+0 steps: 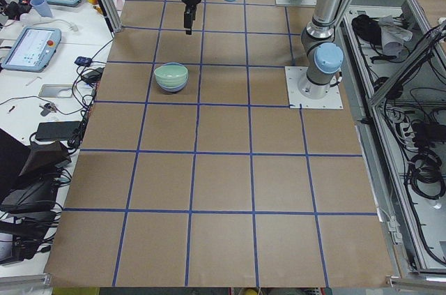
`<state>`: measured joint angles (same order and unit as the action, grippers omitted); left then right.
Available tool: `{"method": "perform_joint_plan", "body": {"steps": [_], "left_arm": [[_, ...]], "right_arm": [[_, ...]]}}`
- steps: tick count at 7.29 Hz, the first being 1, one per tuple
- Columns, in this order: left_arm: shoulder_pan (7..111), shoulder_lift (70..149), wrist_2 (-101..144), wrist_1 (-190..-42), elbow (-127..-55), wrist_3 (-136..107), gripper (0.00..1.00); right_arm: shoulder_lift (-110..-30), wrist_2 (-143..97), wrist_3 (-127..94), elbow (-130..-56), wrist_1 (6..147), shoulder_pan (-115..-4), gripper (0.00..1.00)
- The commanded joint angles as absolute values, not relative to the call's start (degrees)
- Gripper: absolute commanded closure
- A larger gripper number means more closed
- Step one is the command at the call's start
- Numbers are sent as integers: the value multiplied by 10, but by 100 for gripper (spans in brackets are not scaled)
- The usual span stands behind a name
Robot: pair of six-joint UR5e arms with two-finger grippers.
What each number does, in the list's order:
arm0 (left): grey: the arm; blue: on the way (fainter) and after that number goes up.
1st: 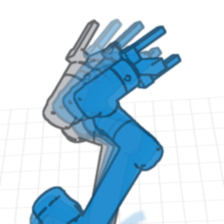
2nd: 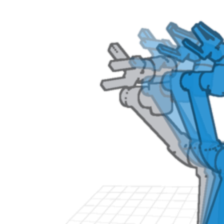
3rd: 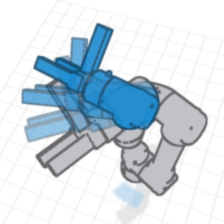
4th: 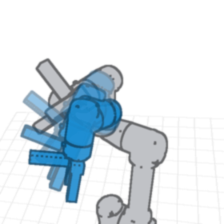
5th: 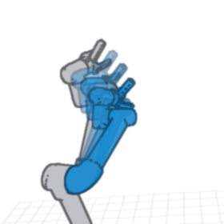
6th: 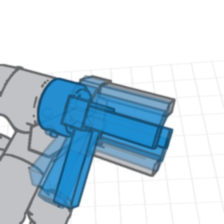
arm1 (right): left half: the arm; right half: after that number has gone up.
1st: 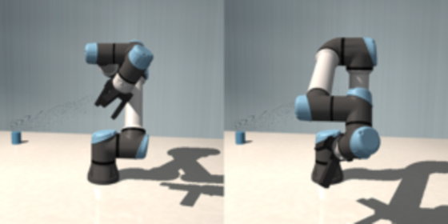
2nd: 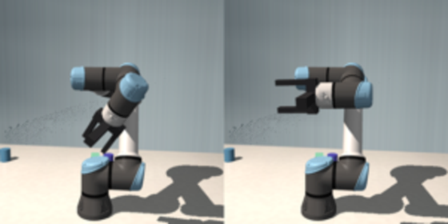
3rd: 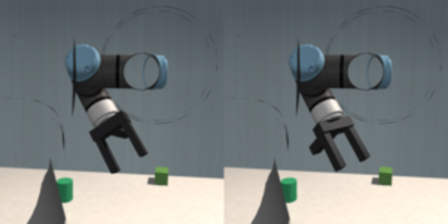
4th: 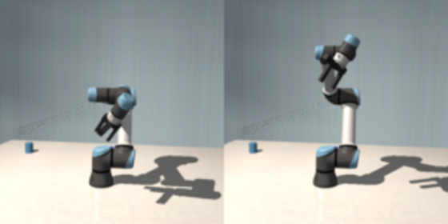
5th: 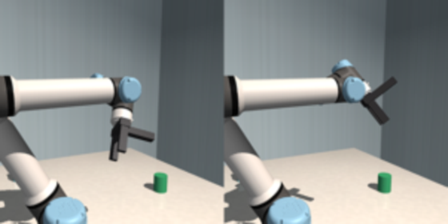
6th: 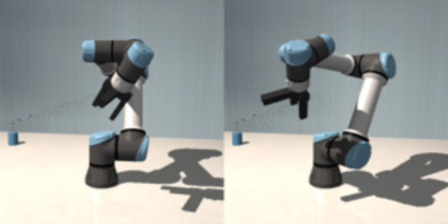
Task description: Stack green bowl on blue bowl
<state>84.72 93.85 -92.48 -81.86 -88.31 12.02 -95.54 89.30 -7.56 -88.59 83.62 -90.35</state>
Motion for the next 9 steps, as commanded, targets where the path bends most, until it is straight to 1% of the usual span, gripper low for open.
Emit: {"method": "perform_joint_plan", "body": {"steps": [1, 3, 9], "left_arm": [[881, 909, -915, -839, -885, 119, 0], [895, 901, -916, -880, -883, 118, 0], [894, 904, -916, -883, -882, 95, 0]], "right_arm": [[-955, 893, -76, -887, 837, -904, 0], [-955, 893, -76, -886, 837, -904, 0], [-955, 893, -76, -886, 837, -903, 0]]}}
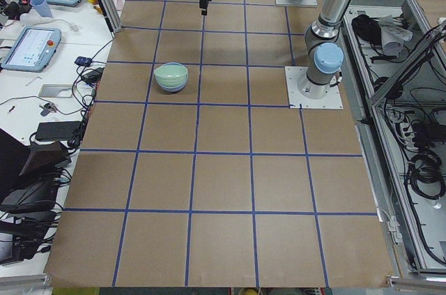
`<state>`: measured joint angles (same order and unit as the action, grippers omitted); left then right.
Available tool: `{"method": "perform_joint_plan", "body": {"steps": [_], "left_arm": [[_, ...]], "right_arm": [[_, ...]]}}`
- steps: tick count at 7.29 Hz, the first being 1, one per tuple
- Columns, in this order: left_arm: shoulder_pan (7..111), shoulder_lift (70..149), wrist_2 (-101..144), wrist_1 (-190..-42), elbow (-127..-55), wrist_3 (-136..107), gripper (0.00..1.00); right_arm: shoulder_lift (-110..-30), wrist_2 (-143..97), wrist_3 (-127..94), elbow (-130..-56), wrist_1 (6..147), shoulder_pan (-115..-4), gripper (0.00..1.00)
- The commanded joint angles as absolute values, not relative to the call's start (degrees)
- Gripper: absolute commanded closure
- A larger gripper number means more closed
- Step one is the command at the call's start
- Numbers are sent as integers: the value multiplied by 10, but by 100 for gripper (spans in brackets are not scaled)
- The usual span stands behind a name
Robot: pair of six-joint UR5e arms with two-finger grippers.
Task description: Stack green bowl on blue bowl
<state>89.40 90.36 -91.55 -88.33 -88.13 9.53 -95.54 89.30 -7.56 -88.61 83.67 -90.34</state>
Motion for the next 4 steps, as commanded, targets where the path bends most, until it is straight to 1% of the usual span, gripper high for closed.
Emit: {"method": "perform_joint_plan", "body": {"steps": [1, 4], "left_arm": [[894, 902, -916, -883, -882, 95, 0], [894, 901, -915, -883, -883, 73, 0]], "right_arm": [[-955, 893, -76, -886, 837, -904, 0], [-955, 893, -76, -886, 837, -904, 0]]}}
